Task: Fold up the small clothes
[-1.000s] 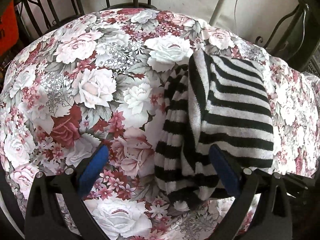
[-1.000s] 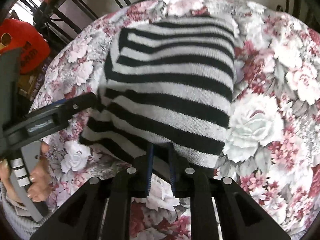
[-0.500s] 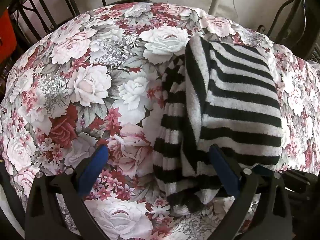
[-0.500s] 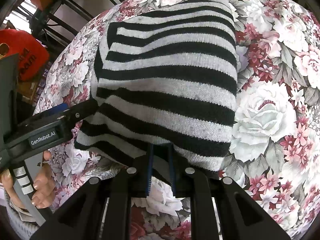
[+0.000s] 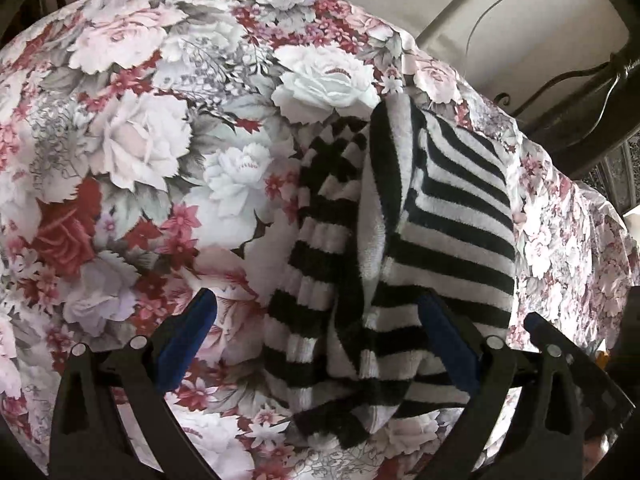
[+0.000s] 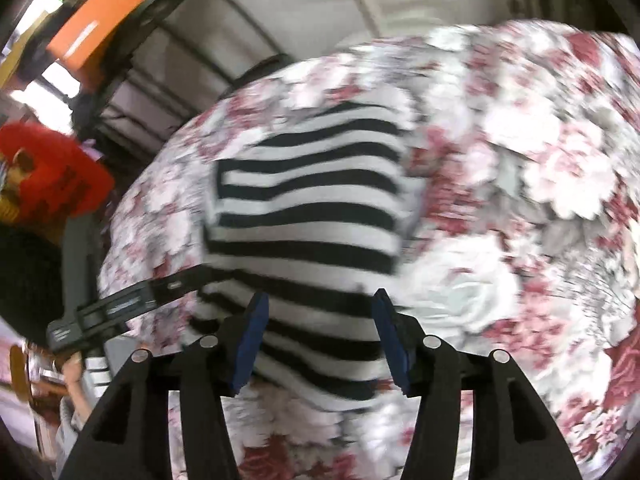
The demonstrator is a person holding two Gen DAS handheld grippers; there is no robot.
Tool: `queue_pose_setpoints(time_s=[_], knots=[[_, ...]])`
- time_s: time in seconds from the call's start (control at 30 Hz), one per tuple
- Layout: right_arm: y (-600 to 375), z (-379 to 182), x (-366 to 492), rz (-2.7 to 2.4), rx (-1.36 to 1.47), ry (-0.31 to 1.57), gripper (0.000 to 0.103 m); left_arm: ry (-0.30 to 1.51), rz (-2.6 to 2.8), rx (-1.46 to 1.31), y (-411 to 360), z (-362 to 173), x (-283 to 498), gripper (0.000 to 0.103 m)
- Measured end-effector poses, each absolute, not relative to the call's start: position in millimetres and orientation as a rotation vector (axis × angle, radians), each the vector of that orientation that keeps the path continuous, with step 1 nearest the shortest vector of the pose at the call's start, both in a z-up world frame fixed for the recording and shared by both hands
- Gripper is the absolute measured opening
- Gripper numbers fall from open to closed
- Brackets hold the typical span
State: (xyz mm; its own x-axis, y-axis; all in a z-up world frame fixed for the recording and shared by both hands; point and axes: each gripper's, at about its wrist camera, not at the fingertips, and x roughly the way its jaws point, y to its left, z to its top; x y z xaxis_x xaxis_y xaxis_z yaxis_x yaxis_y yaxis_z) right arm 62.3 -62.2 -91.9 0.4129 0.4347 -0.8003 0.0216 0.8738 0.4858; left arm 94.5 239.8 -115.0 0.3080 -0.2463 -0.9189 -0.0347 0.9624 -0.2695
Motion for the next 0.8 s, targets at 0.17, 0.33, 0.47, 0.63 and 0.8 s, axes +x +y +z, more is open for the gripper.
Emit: queue_pose_setpoints(time_s=[0.17,0.33,0.47,0.63,0.8], knots=[[-80.8,-117.2,68.3,0.254,0.535,1.143,0.06,1.275,-0.173,-0.228,228.2,-125.5,95.3,0.098],[-74.1,-137.3,83.7,0.279,0.608,1.148,0.065,1.297,-0.213,-0.239,222.2,-137.1,98.4,0.098],[-64.3,-148.0,95.3,0.308,0.659,1.14,0.071,1.321,-0.226,-0.263,221.6,-151.7,106.1,0.099],[-65.4,-163.2,98.5,0.325,0.756,1.141,0.076,1.326,-0.246,-0.277,222.4,-155.7,108.9,0.099],[-54.8,-161.5,99.7,0.337,0.753,1.138,0.079,1.345,-0.268,-0.306,229.5,-157.7,110.3,0.099]])
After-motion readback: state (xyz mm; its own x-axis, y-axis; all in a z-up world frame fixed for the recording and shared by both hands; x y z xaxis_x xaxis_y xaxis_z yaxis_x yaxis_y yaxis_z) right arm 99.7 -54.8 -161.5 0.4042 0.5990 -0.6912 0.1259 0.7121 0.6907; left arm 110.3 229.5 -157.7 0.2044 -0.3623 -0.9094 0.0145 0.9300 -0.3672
